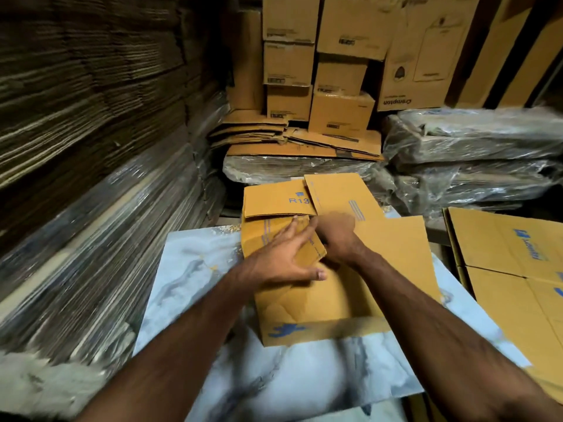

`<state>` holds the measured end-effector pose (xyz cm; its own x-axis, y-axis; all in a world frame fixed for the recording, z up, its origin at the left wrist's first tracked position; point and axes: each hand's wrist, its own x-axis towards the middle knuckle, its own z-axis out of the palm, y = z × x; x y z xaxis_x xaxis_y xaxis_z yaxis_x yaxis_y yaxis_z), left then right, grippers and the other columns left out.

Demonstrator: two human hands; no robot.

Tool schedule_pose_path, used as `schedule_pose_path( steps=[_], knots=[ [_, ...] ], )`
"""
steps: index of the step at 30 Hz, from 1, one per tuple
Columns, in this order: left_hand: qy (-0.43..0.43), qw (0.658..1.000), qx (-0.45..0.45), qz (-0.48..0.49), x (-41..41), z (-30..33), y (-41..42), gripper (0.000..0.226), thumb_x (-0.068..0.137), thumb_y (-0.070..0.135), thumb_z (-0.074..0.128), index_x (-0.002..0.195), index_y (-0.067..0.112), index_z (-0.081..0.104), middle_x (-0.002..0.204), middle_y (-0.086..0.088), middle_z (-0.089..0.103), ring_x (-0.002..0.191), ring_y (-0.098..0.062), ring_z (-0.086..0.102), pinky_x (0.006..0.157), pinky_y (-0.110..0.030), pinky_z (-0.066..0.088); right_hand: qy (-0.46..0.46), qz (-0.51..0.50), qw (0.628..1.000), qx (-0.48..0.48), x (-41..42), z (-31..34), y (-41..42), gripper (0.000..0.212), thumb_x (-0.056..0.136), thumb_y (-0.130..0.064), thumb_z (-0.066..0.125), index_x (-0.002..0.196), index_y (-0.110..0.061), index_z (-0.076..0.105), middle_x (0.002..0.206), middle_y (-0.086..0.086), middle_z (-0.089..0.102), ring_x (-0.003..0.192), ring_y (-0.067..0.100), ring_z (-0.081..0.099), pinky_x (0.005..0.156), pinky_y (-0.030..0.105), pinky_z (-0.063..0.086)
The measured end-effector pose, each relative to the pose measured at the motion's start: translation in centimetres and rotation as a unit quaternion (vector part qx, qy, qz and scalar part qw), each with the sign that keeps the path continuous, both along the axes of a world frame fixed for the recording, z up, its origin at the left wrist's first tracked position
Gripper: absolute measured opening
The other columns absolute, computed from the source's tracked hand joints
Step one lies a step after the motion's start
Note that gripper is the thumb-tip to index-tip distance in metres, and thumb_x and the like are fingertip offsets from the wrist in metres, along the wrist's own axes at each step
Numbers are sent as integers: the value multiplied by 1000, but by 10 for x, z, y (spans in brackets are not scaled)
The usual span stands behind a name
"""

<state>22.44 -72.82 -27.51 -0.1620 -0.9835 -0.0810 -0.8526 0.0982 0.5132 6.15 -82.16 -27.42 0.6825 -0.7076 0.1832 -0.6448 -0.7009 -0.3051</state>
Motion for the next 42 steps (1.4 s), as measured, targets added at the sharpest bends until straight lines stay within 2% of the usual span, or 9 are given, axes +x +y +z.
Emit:
schedule_pose_path(
  steps=[6, 13, 20, 22, 27, 31, 33, 37, 42],
  knots=[
    [38, 985, -147, 76, -6, -13, 6, 70, 96, 55, 47, 156, 36, 17, 161, -5, 24, 150, -14, 16, 122, -39, 19, -9, 10, 998, -56, -9, 9, 9, 57, 76, -58, 49, 115, -18, 61, 106, -5, 64, 109, 25, 49, 85, 35, 16],
    [181, 970, -108, 123, 5, -23, 4, 59, 94, 56, 47, 149, 48, 27, 160, 4, 28, 149, -10, 18, 122, -49, 18, -87, 17, 992, -95, -31, 24, 48, 40, 85, -44, 69, 116, -20, 62, 109, -5, 65, 103, 20, 50, 86, 33, 16],
    [296, 946, -36, 131, 3, -17, 12, 53, 98, 48, 49, 147, 29, 43, 156, 5, 35, 144, -12, 30, 122, -40, 21, -109, -2, 978, -176, -52, 24, 103, 35, 79, -41, 67, 107, -20, 64, 104, -2, 69, 99, 27, 54, 82, 36, 19],
    [263, 957, -1, 126, -2, -9, 17, 55, 94, 59, 49, 144, 39, 45, 152, 12, 41, 140, -9, 37, 120, -40, 26, -114, -14, 976, -182, -56, 21, 119, 34, 77, -41, 64, 104, -20, 64, 103, -2, 69, 98, 27, 55, 85, 37, 21],
    [154, 977, 36, 141, -6, 21, 20, 38, 102, 25, 52, 140, 23, 53, 141, -11, 55, 122, -24, 55, 99, -38, 45, -95, -57, 964, -240, -78, 12, 165, 18, 76, -35, 68, 85, -25, 56, 86, -6, 64, 87, 25, 54, 79, 40, 23],
    [64, 982, 127, 128, -1, 5, 46, 36, 104, 22, 48, 140, 19, 51, 126, 3, 54, 101, -14, 58, 72, -21, 48, 4, -32, 979, -201, -100, -29, 194, 24, 66, -14, 74, 80, -25, 59, 79, -4, 65, 81, 29, 58, 65, 37, 37],
    [60, 982, 141, 112, 0, -10, 56, 26, 103, 20, 50, 128, 16, 56, 117, 1, 50, 102, -14, 50, 77, -22, 40, 141, -5, 977, -161, -109, -54, 199, 41, 71, -17, 74, 109, -25, 61, 111, -2, 66, 97, 31, 57, 70, 37, 43],
    [52, 982, 133, 124, -12, -34, 64, 14, 100, 11, 52, 110, 17, 60, 98, 4, 53, 82, -1, 59, 65, -12, 43, 271, 11, 963, -8, -119, -81, 198, 81, 89, -52, 58, 154, -27, 17, 160, 13, 12, 135, 37, 28, 102, 49, 32],
    [-70, 977, 129, 154, -23, -59, 59, 55, 95, 34, 60, 145, 15, 47, 149, -10, 40, 137, -30, 40, 111, -35, 36, 186, -2, 980, 71, -120, -80, 185, 74, 91, -62, 50, 151, -25, 26, 160, 13, 15, 141, 34, 24, 108, 51, 27]
  ],
)
